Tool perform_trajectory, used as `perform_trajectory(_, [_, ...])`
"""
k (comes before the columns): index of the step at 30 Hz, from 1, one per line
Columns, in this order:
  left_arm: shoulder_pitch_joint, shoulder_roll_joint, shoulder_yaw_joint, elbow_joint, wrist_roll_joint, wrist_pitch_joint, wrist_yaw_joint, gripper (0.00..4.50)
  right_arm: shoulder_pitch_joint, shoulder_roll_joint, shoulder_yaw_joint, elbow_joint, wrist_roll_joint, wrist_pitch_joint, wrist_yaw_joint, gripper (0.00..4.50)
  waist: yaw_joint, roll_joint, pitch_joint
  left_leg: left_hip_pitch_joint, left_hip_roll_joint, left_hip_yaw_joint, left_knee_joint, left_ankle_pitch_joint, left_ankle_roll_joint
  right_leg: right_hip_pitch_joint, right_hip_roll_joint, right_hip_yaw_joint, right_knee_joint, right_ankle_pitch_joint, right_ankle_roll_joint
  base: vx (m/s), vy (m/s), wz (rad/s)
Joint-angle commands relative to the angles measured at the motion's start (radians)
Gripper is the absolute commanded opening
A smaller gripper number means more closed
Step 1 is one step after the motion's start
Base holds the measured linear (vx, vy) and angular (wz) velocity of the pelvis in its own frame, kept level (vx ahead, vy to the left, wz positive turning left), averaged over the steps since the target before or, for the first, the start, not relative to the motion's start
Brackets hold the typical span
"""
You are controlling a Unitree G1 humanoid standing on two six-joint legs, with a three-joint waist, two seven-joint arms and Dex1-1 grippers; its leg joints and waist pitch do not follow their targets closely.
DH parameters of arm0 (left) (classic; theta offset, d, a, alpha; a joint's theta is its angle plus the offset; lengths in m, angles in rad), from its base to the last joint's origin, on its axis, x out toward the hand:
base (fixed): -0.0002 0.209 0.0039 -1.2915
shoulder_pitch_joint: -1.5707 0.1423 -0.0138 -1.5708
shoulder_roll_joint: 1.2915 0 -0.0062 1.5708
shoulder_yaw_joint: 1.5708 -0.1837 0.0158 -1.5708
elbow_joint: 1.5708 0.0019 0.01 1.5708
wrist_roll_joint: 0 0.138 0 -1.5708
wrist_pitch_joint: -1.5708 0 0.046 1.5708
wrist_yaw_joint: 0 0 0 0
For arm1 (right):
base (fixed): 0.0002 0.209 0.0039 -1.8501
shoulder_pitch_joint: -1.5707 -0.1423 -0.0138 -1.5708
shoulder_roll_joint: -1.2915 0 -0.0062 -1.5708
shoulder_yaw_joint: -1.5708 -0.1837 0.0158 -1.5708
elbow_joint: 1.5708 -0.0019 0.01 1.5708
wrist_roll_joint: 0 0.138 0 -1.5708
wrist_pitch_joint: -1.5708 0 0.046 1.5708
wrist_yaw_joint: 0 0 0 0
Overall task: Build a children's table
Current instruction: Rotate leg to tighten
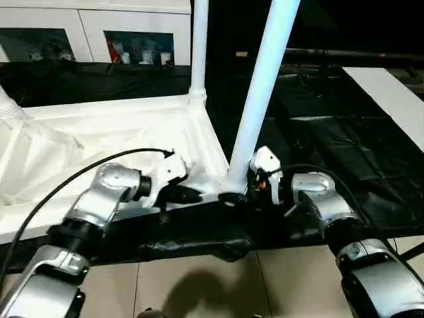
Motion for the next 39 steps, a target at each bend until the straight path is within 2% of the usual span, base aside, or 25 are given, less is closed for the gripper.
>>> perform_trajectory(1, [0.004, -0.012, -0.026, -0.034, -0.006, -0.003, -0.044, 0.00, -0.008, 0.005, 0.007, -0.016, -0.006, 0.010, 0.005, 3.75, -0.001, 0.006, -0.070, -0.001, 0.002, 0.015, -0.064, -0.116, 0.054, 0.065, -0.051, 0.042, -0.058, -0.056, -0.257, 0.000, 0.000, 0.00])
perform_trajectory(5, [0.006, -0.010, -0.023, -0.038, -0.013, 0.004, -0.052, 0.00, -0.012, 0.008, 0.001, -0.018, 0.011, 0.022, 0.027, 3.62, -0.001, 0.006, -0.073, -0.002, 0.001, 0.015, -0.062, -0.095, 0.059, 0.066, -0.051, 0.042, -0.055, -0.030, -0.260, 0.000, 0.000, 0.00])
perform_trajectory(6, [0.009, -0.008, -0.023, -0.042, -0.015, 0.007, -0.053, 0.00, -0.012, 0.007, 0.003, -0.017, 0.010, 0.021, 0.033, 3.41, -0.001, 0.006, -0.072, -0.002, 0.001, 0.015, -0.062, -0.096, 0.060, 0.066, -0.051, 0.042, -0.055, -0.028, -0.261, 0.000, 0.000, 0.00])
perform_trajectory(8, [0.014, -0.006, -0.024, -0.051, -0.016, 0.013, -0.057, 0.00, -0.012, 0.004, 0.003, -0.012, 0.010, 0.021, 0.039, 3.36, 0.000, 0.008, -0.073, -0.002, 0.001, 0.015, -0.061, -0.089, 0.061, 0.066, -0.051, 0.041, -0.053, -0.013, -0.267, 0.000, 0.000, 0.00])
perform_trajectory(9, [0.016, -0.006, -0.025, -0.054, -0.017, 0.015, -0.057, 0.00, -0.011, 0.003, 0.001, -0.013, 0.011, 0.022, 0.041, 3.17, 0.000, 0.009, -0.073, -0.002, 0.001, 0.015, -0.061, -0.087, 0.063, 0.066, -0.050, 0.041, -0.052, -0.003, -0.270, 0.000, 0.000, 0.00])
perform_trajectory(14, [0.019, -0.002, -0.030, -0.058, -0.022, 0.023, -0.071, 0.00, -0.006, 0.001, -0.008, -0.004, 0.008, 0.025, 0.027, 2.81, -0.001, 0.010, -0.072, -0.001, 0.001, 0.015, -0.062, -0.110, 0.055, 0.066, -0.049, 0.041, -0.056, -0.029, -0.266, 0.000, 0.000, 0.00])
perform_trajectory(15, [0.021, -0.003, -0.030, -0.057, -0.021, 0.025, -0.074, 0.00, -0.001, 0.003, -0.009, -0.007, 0.011, 0.030, 0.021, 2.77, -0.001, 0.014, -0.073, 0.000, 0.001, 0.015, -0.062, -0.110, 0.051, 0.066, -0.049, 0.041, -0.056, -0.029, -0.265, 0.000, 0.000, 0.00])
perform_trajectory(18, [0.022, -0.005, -0.030, -0.054, -0.023, 0.027, -0.077, 0.00, 0.003, 0.007, -0.015, -0.007, 0.013, 0.035, 0.001, 2.76, -0.003, 0.014, -0.073, 0.000, 0.000, 0.015, -0.062, -0.105, 0.051, 0.066, -0.048, 0.041, -0.054, -0.010, -0.270, 0.000, 0.000, 0.00])
perform_trajectory(19, [0.020, -0.013, -0.028, -0.042, -0.020, 0.022, -0.065, 0.00, 0.000, 0.027, -0.048, 0.009, 0.038, 0.047, -0.043, 2.75, -0.004, 0.015, -0.073, 0.001, 0.000, 0.015, -0.062, -0.108, 0.049, 0.066, -0.048, 0.041, -0.055, -0.011, -0.271, 0.000, 0.000, 0.00])
perform_trajectory(20, [0.017, -0.020, -0.025, -0.034, -0.015, 0.026, -0.047, 0.00, -0.005, 0.038, -0.064, 0.020, 0.046, 0.053, -0.078, 2.75, -0.005, 0.015, -0.073, -0.001, 0.001, 0.014, -0.063, -0.111, 0.047, 0.066, -0.049, 0.041, -0.055, -0.016, -0.270, 0.000, 0.000, 0.00])
perform_trajectory(21, [-0.006, -0.054, -0.009, 0.018, 0.019, 0.039, 0.063, 0.00, -0.024, 0.088, -0.125, 0.076, 0.062, 0.064, -0.278, 2.75, -0.014, 0.014, -0.069, 0.001, 0.001, 0.014, -0.067, -0.127, 0.030, 0.061, -0.050, 0.043, -0.060, -0.053, -0.262, 0.000, 0.000, 0.00])
perform_trajectory(23, [-0.031, -0.088, 0.010, 0.068, 0.041, 0.050, 0.168, 0.00, -0.030, 0.120, -0.145, 0.107, 0.059, 0.066, -0.395, 2.74, -0.016, 0.016, -0.066, 0.006, -0.003, 0.011, -0.071, -0.170, -0.005, 0.061, -0.053, 0.043, -0.071, -0.166, -0.233, 0.000, 0.000, 0.00])
perform_trajectory(24, [-0.045, -0.109, 0.022, 0.093, 0.047, 0.061, 0.225, 0.00, -0.034, 0.136, -0.154, 0.120, 0.059, 0.064, -0.447, 2.74, -0.014, 0.015, -0.068, 0.008, -0.003, 0.010, -0.071, -0.188, -0.012, 0.062, -0.054, 0.044, -0.076, -0.202, -0.218, 0.000, 0.000, 0.00])
perform_trajectory(25, [-0.065, -0.138, 0.040, 0.129, 0.055, 0.082, 0.309, 0.00, -0.041, 0.162, -0.168, 0.142, 0.062, 0.066, -0.529, 2.74, -0.015, 0.019, -0.067, 0.009, -0.001, 0.012, -0.071, -0.189, -0.014, 0.058, -0.053, 0.045, -0.076, -0.198, -0.217, 0.000, 0.000, 0.00])
perform_trajectory(26, [-0.084, -0.165, 0.058, 0.161, 0.058, 0.099, 0.386, 0.00, -0.052, 0.184, -0.181, 0.163, 0.061, 0.067, -0.615, 2.74, -0.018, 0.018, -0.063, 0.008, -0.002, 0.012, -0.072, -0.194, -0.018, 0.055, -0.051, 0.045, -0.079, -0.207, -0.213, 0.000, 0.000, 0.00])
perform_trajectory(28, [-0.114, -0.208, 0.089, 0.207, 0.055, 0.125, 0.500, 0.00, -0.071, 0.213, -0.197, 0.196, 0.060, 0.073, -0.742, 2.74, -0.015, 0.015, -0.067, 0.009, -0.005, 0.009, -0.073, -0.197, -0.031, 0.057, -0.052, 0.044, -0.081, -0.237, -0.195, 0.000, 0.000, 0.00])
perform_trajectory(30, [-0.143, -0.249, 0.116, 0.243, 0.049, 0.132, 0.594, 0.00, -0.096, 0.244, -0.203, 0.226, 0.054, 0.075, -0.854, 2.74, -0.013, 0.013, -0.069, 0.004, -0.007, 0.010, -0.071, -0.171, -0.021, 0.058, -0.050, 0.044, -0.078, -0.193, -0.193, 0.000, 0.000, 0.00])
perform_trajectory(32, [-0.156, -0.267, 0.120, 0.255, 0.051, 0.120, 0.616, 0.00, -0.114, 0.264, -0.208, 0.239, 0.049, 0.073, -0.887, 2.74, -0.011, 0.012, -0.070, 0.000, -0.010, 0.011, -0.069, -0.161, -0.012, 0.061, -0.050, 0.044, -0.077, -0.178, -0.189, 0.000, 0.000, 0.00])
perform_trajectory(33, [-0.164, -0.276, 0.116, 0.261, 0.056, 0.109, 0.613, 0.00, -0.127, 0.277, -0.210, 0.247, 0.040, 0.069, -0.898, 2.74, -0.010, 0.011, -0.073, -0.004, -0.011, 0.010, -0.068, -0.134, 0.005, 0.064, -0.051, 0.044, -0.073, -0.142, -0.189, 0.000, 0.000, 0.00])
perform_trajectory(35, [-0.169, -0.277, 0.104, 0.268, 0.071, 0.092, 0.598, 0.00, -0.142, 0.289, -0.214, 0.256, 0.031, 0.060, -0.897, 2.74, -0.009, 0.014, -0.074, -0.006, -0.012, 0.011, -0.066, -0.114, 0.017, 0.065, -0.050, 0.043, -0.071, -0.102, -0.194, 0.000, 0.000, 0.00])
perform_trajectory(38, [-0.171, -0.270, 0.089, 0.275, 0.086, 0.070, 0.578, 0.00, -0.154, 0.296, -0.220, 0.266, 0.028, 0.040, -0.889, 2.74, -0.009, 0.014, -0.074, -0.006, -0.011, 0.011, -0.066, -0.113, 0.025, 0.065, -0.051, 0.043, -0.069, -0.086, -0.203, 0.000, 0.000, 0.00])
perform_trajectory(39, [-0.154, -0.250, 0.078, 0.245, 0.080, 0.060, 0.522, 0.00, -0.154, 0.292, -0.221, 0.254, 0.038, 0.008, -0.810, 2.74, -0.008, 0.017, -0.073, -0.004, -0.009, 0.011, -0.068, -0.132, 0.025, 0.064, -0.052, 0.042, -0.071, -0.104, -0.205, 0.000, 0.000, 0.00])
